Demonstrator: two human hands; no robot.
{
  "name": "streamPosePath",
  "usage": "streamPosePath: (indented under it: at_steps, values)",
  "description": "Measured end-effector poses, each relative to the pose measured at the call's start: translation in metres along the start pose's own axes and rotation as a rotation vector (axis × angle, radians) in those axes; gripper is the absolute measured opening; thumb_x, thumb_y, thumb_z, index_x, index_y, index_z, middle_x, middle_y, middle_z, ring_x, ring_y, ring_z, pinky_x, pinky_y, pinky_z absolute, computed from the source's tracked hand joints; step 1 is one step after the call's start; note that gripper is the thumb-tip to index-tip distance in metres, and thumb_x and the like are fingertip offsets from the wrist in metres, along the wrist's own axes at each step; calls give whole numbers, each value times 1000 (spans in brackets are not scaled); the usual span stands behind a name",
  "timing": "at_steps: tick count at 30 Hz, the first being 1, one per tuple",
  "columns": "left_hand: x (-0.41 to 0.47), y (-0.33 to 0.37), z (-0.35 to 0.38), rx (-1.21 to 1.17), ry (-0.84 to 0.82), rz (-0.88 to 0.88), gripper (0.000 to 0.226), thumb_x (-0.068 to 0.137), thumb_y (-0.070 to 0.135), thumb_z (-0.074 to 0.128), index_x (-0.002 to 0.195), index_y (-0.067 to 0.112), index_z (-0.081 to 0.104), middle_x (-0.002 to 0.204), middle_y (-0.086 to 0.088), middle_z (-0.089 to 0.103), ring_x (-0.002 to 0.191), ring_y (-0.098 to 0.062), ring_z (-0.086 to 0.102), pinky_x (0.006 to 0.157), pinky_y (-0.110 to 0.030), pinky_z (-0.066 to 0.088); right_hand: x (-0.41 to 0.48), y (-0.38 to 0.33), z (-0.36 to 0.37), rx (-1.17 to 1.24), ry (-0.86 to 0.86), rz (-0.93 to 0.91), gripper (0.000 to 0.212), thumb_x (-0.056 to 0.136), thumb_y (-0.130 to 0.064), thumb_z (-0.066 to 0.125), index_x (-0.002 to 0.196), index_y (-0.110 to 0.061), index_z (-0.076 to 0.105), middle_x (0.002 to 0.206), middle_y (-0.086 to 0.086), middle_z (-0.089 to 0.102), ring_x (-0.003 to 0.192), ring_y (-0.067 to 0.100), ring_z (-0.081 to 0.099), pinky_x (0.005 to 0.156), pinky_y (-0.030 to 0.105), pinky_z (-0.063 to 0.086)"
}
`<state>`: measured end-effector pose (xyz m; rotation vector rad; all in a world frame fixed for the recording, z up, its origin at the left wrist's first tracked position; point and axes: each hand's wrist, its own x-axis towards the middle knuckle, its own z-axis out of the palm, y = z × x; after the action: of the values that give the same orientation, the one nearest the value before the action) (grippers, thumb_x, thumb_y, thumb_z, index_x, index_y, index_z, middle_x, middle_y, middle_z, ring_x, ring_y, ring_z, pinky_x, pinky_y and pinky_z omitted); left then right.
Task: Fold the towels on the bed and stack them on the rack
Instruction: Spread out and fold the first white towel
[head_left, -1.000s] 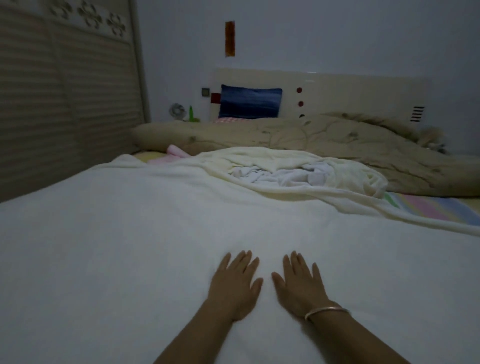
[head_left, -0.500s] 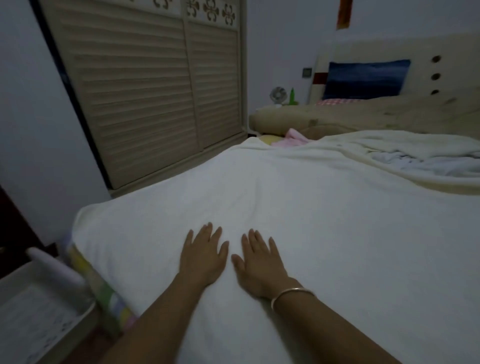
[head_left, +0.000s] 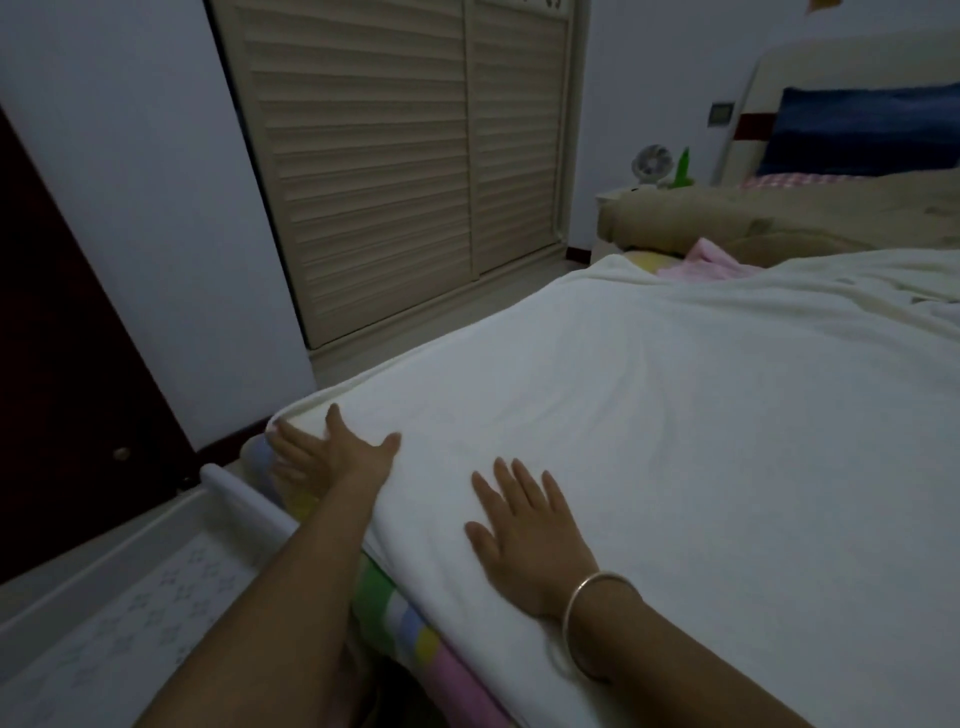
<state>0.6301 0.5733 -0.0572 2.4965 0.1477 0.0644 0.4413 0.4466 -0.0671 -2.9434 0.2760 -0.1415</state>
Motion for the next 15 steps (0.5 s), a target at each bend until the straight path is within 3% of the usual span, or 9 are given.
streamPosePath:
  at_steps: [4, 6, 8, 10, 12, 15]
  values:
    - [1, 1, 3, -90, 174, -33, 93, 68, 56, 78, 146, 33, 33, 156, -11, -26, 143, -40, 0, 114, -54, 20, 0, -1, 0, 5, -11, 12, 98, 68, -69, -27, 153, -28, 2, 161, 1, -5, 147, 17, -10, 118, 42, -10]
    - [1, 1, 2, -125, 211, -54, 82, 74, 47, 77, 144, 25, 39, 158, -14, -20, 141, -41, 11, 113, -51, 22, -1, 1, 1, 7, -11, 5, 103, 64, -68, -28, 153, -28, 4, 161, 1, -3, 148, 17, -8, 118, 40, -10]
    - [-2, 4, -5, -115, 214, -81, 62, 80, 37, 71, 132, 10, 54, 159, -15, 6, 138, -39, 20, 111, -49, 22, -3, 3, 1, 14, -10, 4, 107, 61, -68, -29, 153, -28, 7, 161, 0, 0, 148, 17, -6, 118, 38, -9]
    - [-8, 11, -13, -56, 195, -78, 45, 82, 26, 63, 117, -1, 63, 142, -16, 40, 128, -36, 31, 105, -45, 27, -8, 3, -3, 47, -26, 12, 94, 75, -70, -21, 153, -28, 10, 161, -2, 2, 148, 15, -3, 118, 35, -7]
    - [-21, 24, -22, -10, 244, 20, 35, 79, 18, 60, 108, 0, 66, 124, -16, 55, 118, -35, 37, 100, -43, 28, -19, 4, -12, 95, -34, 15, 69, 93, -60, 5, 153, -27, 16, 161, -4, 8, 147, 12, 3, 117, 30, -4]
    - [-61, 64, -12, -53, 300, 397, 26, 74, 17, 55, 93, 12, 72, 111, -13, 63, 113, -35, 45, 101, -42, 27, -39, 19, -26, 434, 65, 108, 47, 102, -36, 36, 147, -24, 34, 154, -4, 30, 142, 11, 26, 113, 20, 12]
